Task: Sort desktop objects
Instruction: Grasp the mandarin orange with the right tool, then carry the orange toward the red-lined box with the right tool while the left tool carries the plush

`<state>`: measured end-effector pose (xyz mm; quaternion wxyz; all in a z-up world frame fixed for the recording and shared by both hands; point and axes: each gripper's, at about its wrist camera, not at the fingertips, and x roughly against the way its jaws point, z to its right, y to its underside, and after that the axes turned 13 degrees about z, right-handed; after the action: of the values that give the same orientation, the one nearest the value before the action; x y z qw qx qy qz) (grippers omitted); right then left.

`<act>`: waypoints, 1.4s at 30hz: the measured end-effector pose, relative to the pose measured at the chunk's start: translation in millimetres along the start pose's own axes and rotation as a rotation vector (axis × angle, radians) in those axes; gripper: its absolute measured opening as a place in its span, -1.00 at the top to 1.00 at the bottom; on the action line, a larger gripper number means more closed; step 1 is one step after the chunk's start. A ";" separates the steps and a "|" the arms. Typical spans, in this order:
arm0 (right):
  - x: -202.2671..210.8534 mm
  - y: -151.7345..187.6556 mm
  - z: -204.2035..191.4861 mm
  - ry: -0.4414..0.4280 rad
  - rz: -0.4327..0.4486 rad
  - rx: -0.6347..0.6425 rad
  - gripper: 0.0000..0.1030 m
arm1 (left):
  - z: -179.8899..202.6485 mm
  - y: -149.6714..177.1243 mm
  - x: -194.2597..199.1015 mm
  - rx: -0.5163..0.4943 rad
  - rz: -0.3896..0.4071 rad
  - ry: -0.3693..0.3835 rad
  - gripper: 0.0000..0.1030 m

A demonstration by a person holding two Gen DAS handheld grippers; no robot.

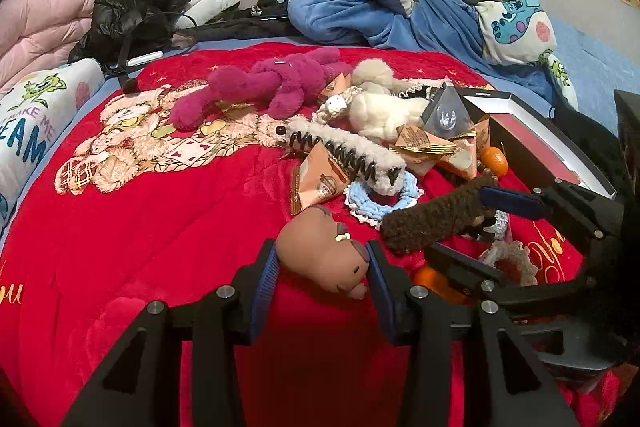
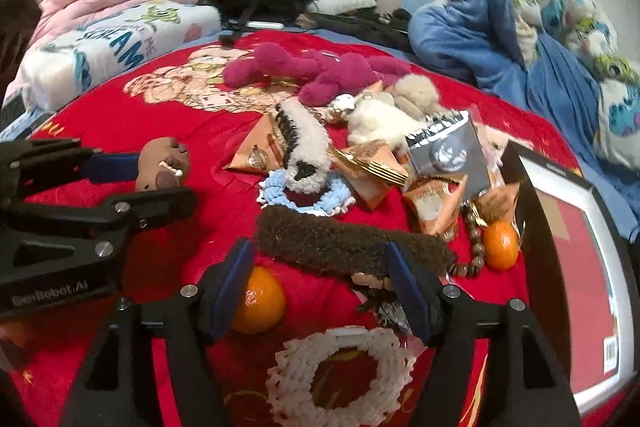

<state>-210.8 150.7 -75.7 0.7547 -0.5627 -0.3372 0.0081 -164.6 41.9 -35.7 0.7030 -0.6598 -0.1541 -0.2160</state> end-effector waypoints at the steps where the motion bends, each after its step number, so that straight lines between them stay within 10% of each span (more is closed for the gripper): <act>1: 0.2 -0.2 0.7 -0.002 -0.002 0.004 -0.31 | -0.5 -0.2 0.0 0.000 0.001 -0.003 0.13; 19: 27.2 9.0 -5.0 0.004 -0.049 -0.148 -0.52 | -4.5 1.6 15.4 -0.028 0.017 -0.021 0.13; 29: -7.9 20.0 -7.9 0.022 -0.127 -0.258 0.28 | -23.4 6.5 24.7 -0.023 0.012 -0.043 0.13; 42: -3.6 17.4 -12.8 0.044 -0.119 -0.248 0.30 | -13.7 3.6 30.2 -0.028 0.027 -0.024 0.13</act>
<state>-200.5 144.9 -94.2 0.6858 -0.6306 -0.3518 -0.0909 -137.7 25.4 -24.8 0.6948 -0.6741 -0.1506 -0.2005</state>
